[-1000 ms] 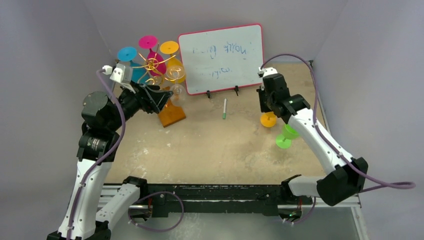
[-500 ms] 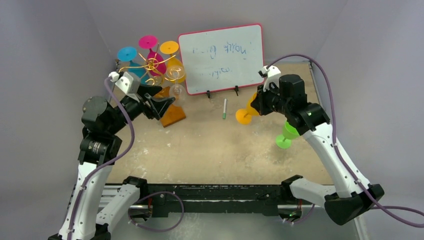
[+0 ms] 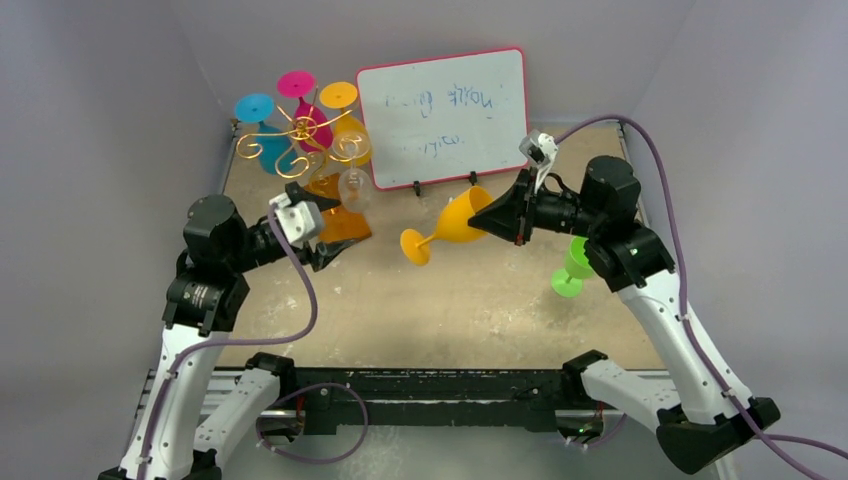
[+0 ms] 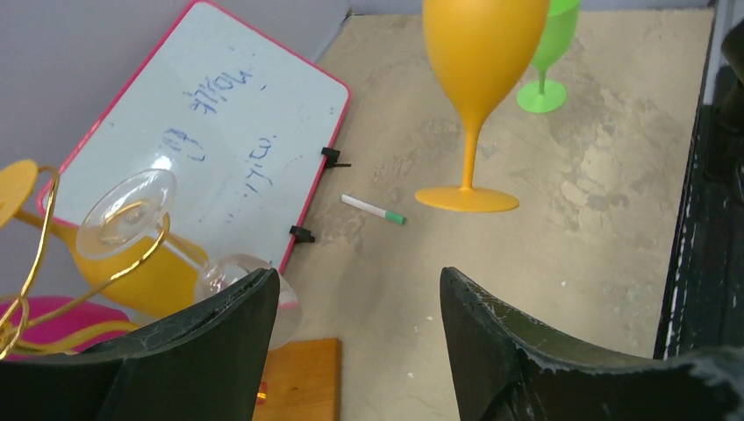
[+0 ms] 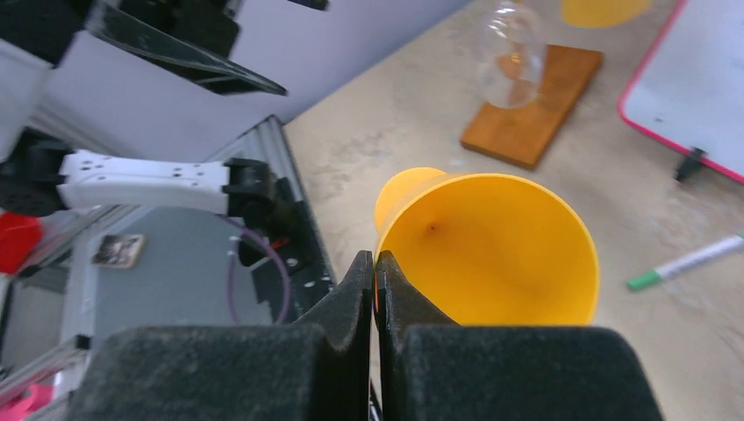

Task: Place the wine glass upside down on the wine glass rack

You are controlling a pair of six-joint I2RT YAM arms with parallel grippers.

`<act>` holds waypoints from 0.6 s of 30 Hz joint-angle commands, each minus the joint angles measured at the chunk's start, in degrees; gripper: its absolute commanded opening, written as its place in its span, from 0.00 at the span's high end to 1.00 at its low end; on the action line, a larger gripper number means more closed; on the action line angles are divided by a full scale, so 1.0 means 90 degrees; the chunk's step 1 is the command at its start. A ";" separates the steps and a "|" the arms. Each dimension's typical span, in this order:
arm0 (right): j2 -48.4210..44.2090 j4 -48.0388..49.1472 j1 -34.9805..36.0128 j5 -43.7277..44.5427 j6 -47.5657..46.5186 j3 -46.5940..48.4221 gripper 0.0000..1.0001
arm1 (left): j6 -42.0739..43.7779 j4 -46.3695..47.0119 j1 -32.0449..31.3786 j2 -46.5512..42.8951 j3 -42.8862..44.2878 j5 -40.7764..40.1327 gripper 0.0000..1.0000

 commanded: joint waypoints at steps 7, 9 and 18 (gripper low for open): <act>-0.0006 0.3012 -0.0007 -0.2214 0.2100 -0.0459 1.00 | 0.2714 -0.1207 -0.0040 -0.0135 0.0050 0.1653 0.32; 0.0063 0.3249 -0.0012 -0.2288 0.2294 -0.0473 1.00 | 0.2755 -0.1220 -0.0042 -0.0118 0.0029 0.1846 0.32; 0.0539 0.4401 0.0035 -0.2500 0.3220 -0.0436 1.00 | 0.3292 -0.1621 -0.0039 -0.0002 0.0185 0.2444 0.34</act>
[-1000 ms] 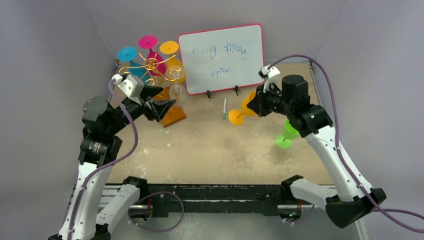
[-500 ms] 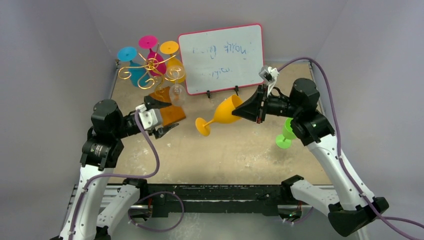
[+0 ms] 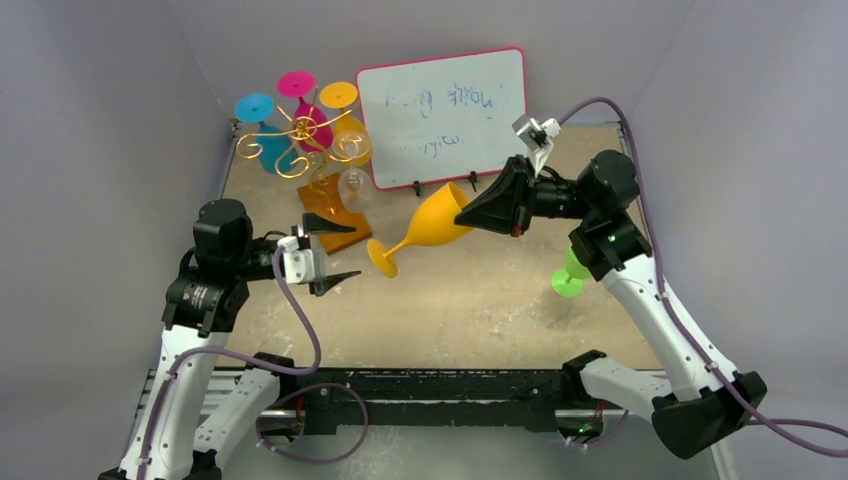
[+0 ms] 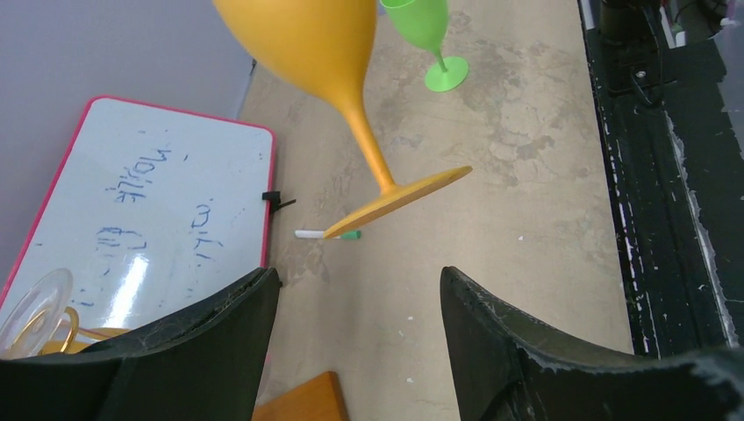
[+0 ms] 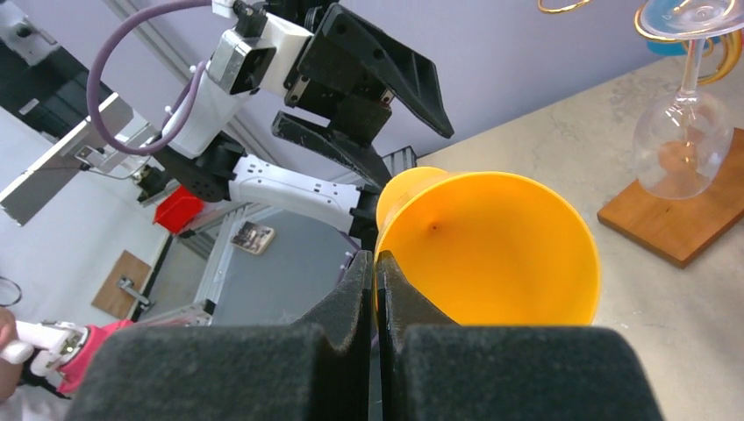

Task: Place the wine glass upside down on the wine glass rack

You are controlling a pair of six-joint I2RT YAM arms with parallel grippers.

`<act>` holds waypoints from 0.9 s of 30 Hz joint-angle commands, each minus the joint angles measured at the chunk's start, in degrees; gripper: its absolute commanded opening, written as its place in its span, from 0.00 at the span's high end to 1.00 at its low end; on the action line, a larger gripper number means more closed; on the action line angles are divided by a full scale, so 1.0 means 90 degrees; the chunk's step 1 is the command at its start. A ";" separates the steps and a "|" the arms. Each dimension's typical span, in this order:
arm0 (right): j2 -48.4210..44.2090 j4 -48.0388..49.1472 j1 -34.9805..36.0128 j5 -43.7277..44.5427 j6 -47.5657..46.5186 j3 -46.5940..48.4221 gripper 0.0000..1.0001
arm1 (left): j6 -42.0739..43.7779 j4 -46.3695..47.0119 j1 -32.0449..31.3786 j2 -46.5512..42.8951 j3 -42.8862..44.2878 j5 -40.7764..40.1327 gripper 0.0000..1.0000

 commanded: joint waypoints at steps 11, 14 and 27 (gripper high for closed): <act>0.0667 0.1466 0.0535 -0.0099 0.0896 0.0230 1.00 | 0.1069 -0.0562 -0.0037 0.0212 0.0244 0.1008 0.40; 0.0767 0.1563 0.0674 -0.0030 0.0919 0.0261 1.00 | 0.1064 -0.0587 -0.0037 0.0192 0.0247 0.1027 0.43; 0.0687 0.1318 0.0808 0.0214 0.0720 0.0233 1.00 | 0.1023 -0.0655 -0.0037 0.0112 0.0323 0.1034 0.94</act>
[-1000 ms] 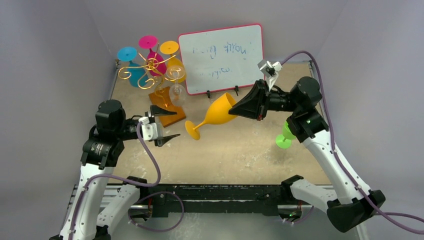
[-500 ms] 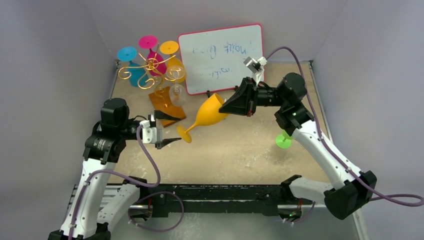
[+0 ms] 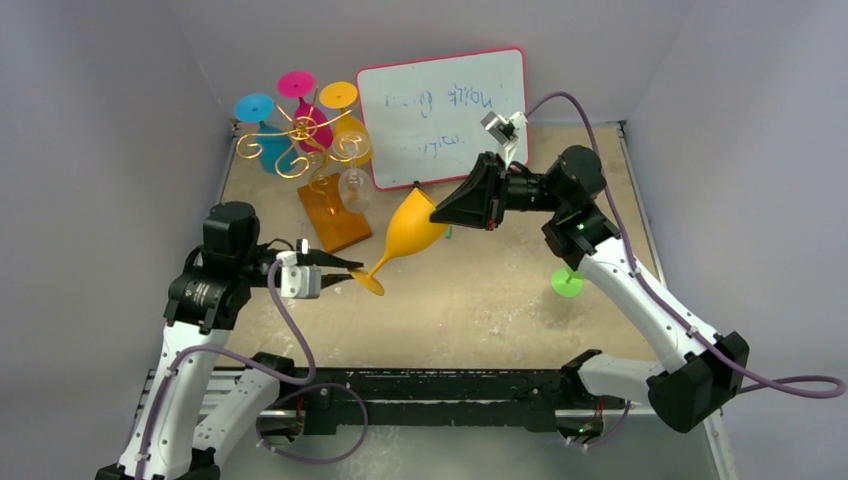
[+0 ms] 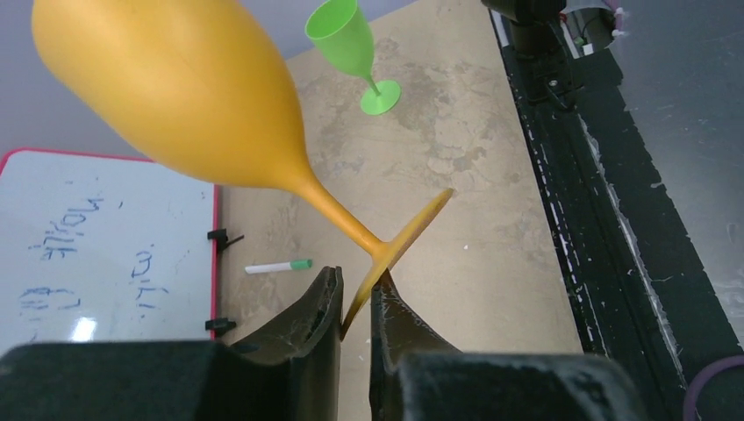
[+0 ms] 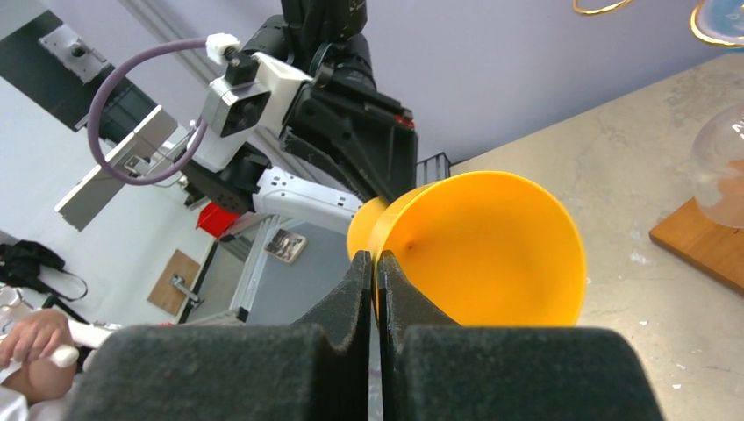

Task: Place the wine glass upside down on the wine glass rack

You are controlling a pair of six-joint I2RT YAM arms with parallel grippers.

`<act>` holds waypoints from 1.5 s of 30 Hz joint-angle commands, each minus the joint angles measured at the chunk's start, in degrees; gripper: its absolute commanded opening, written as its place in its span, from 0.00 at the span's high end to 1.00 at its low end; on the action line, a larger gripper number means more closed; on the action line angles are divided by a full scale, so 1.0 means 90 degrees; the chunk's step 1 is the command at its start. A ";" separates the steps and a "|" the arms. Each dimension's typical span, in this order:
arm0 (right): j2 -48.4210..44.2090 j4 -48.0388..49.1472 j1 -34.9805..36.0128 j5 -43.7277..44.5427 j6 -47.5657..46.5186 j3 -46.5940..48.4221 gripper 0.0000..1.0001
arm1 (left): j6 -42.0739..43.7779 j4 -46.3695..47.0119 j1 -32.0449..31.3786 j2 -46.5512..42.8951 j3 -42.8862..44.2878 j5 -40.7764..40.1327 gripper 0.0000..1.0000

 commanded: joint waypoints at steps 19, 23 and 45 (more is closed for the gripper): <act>-0.0521 -0.0611 0.0060 0.0923 -0.0277 0.0030 0.68 | 0.0198 0.0005 0.0011 -0.0058 0.0503 0.0220 1.00; -0.0573 -0.0686 0.0063 0.1144 -0.0275 0.0044 0.54 | 0.0256 -0.0033 0.0007 -0.0064 0.0493 0.0194 1.00; -0.0927 -0.1217 0.0007 0.2181 -0.0693 -0.0087 0.00 | -0.2027 0.1982 0.0006 -0.0133 0.0481 -0.1497 1.00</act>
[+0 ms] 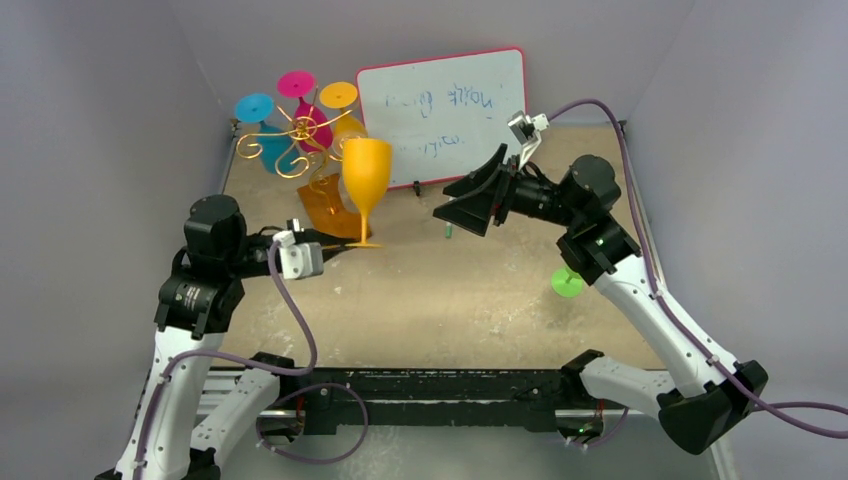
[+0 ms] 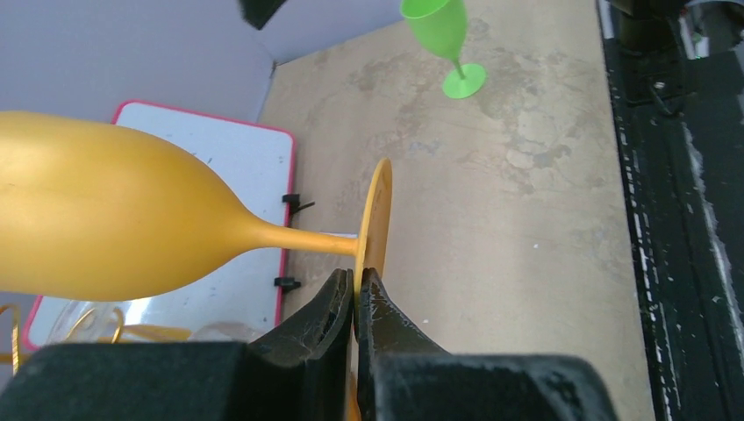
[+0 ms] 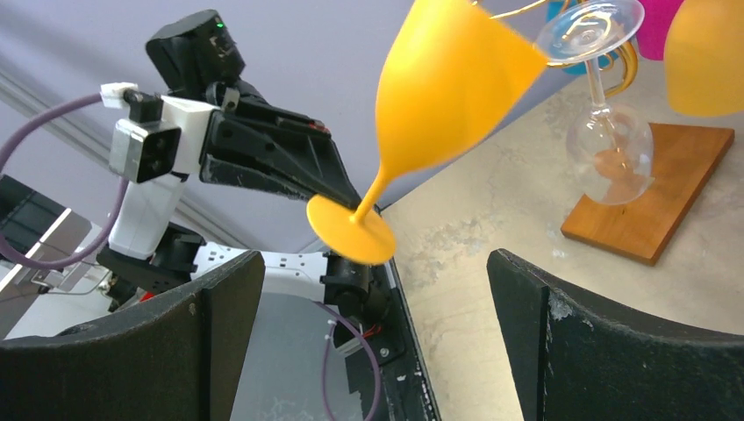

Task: Place the wine glass upside down on the wine glass rack

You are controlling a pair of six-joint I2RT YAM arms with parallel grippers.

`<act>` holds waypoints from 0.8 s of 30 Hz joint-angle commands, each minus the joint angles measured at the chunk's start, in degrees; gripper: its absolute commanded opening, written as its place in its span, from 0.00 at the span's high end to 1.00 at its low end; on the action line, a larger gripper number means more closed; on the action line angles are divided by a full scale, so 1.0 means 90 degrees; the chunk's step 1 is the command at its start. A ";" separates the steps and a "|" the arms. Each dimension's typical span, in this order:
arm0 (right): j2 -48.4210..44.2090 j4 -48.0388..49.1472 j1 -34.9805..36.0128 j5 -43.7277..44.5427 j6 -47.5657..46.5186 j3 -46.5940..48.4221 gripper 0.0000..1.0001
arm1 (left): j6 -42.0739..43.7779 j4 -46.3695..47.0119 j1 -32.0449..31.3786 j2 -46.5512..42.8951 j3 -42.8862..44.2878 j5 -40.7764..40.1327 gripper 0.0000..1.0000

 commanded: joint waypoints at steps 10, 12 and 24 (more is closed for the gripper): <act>-0.0312 -0.0241 -0.0001 0.0325 -0.0349 -0.0060 0.00 | -0.4629 0.4315 0.0026 -0.0470 -0.0441 -0.3810 1.00; -0.0365 -0.0294 0.0004 0.0381 -0.0386 -0.0086 0.00 | -0.5131 0.4492 0.0026 -0.0481 -0.0404 -0.4576 1.00; -0.0318 -0.0666 0.0005 0.0523 -0.0623 0.0047 0.00 | -0.8226 0.3961 0.0026 -0.0193 0.0271 -0.8201 1.00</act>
